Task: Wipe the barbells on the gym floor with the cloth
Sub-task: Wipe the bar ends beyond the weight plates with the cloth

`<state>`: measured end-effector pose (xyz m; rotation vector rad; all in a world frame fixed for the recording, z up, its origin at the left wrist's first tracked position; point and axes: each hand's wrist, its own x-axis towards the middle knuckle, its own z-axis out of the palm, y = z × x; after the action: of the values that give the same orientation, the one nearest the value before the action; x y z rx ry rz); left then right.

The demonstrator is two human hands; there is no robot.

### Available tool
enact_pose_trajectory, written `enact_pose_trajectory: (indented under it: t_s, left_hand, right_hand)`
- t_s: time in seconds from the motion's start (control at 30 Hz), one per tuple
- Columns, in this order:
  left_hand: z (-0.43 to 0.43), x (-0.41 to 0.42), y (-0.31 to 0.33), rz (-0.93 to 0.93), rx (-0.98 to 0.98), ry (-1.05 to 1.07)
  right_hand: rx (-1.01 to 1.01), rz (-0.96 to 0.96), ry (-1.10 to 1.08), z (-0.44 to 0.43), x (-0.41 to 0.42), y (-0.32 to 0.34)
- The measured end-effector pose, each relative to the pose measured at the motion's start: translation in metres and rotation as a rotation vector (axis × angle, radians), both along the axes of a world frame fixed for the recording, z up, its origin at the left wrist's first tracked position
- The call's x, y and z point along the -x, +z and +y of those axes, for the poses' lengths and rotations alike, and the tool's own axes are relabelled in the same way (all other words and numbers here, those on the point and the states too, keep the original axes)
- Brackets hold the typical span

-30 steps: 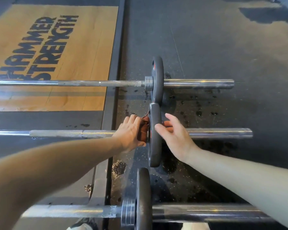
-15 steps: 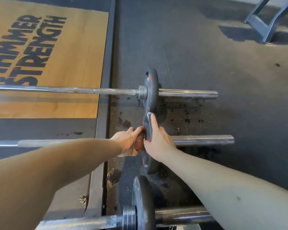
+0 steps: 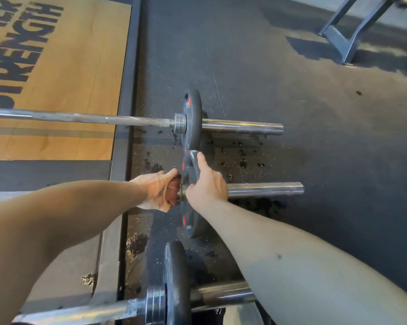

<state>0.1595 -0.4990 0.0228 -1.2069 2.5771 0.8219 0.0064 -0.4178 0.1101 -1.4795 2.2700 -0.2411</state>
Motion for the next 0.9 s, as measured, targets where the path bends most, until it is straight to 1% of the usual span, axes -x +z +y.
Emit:
enact_pose_trajectory:
  t_s: [0.13,0.2,0.3,0.43,0.53,0.6,0.67,0.7,0.77,0.8,0.83,0.87,0.9]
  left_hand:
    - [0.000,-0.004,0.009,0.013,-0.036,0.039]
    - [0.001,-0.005,0.012,0.003,-0.028,0.032]
    - [0.001,-0.005,0.017,0.004,-0.018,0.015]
    - [0.006,-0.002,0.009,-0.036,0.004,0.016]
    - [0.010,0.001,0.000,-0.081,0.021,0.003]
    - [0.012,0.003,0.002,-0.113,0.017,-0.002]
    - [0.014,0.005,0.003,-0.141,0.064,-0.018]
    - [0.016,0.006,0.005,-0.167,0.097,-0.030]
    - [0.019,0.006,0.007,-0.201,0.157,-0.038]
    - [0.020,0.006,0.005,-0.200,0.158,-0.030]
    - [0.021,0.006,0.004,-0.183,0.141,-0.014]
    - [0.023,0.006,0.003,-0.155,0.116,0.007]
    - [0.024,0.005,0.001,-0.117,0.099,0.035]
  right_hand:
    - [0.006,0.002,-0.038,0.003,0.035,0.010]
    - [0.011,0.002,-0.064,0.009,0.065,0.019]
    - [0.034,0.039,-0.157,0.019,0.121,0.027]
    - [-0.010,0.091,-0.190,0.036,0.170,0.021]
    - [0.027,0.080,-0.185,0.046,0.183,0.012]
    - [0.022,0.084,-0.142,0.053,0.186,0.003]
    - [-0.007,0.124,-0.090,0.053,0.188,-0.005]
    - [-0.056,0.177,-0.064,0.051,0.189,-0.006]
    - [-0.146,0.368,0.010,0.044,0.190,-0.007]
    - [-0.140,0.453,0.061,0.041,0.190,-0.007]
    - [-0.091,0.507,0.118,0.038,0.189,-0.006]
    - [-0.001,0.522,0.194,0.036,0.187,-0.006]
    - [0.087,0.496,0.288,0.034,0.184,-0.009]
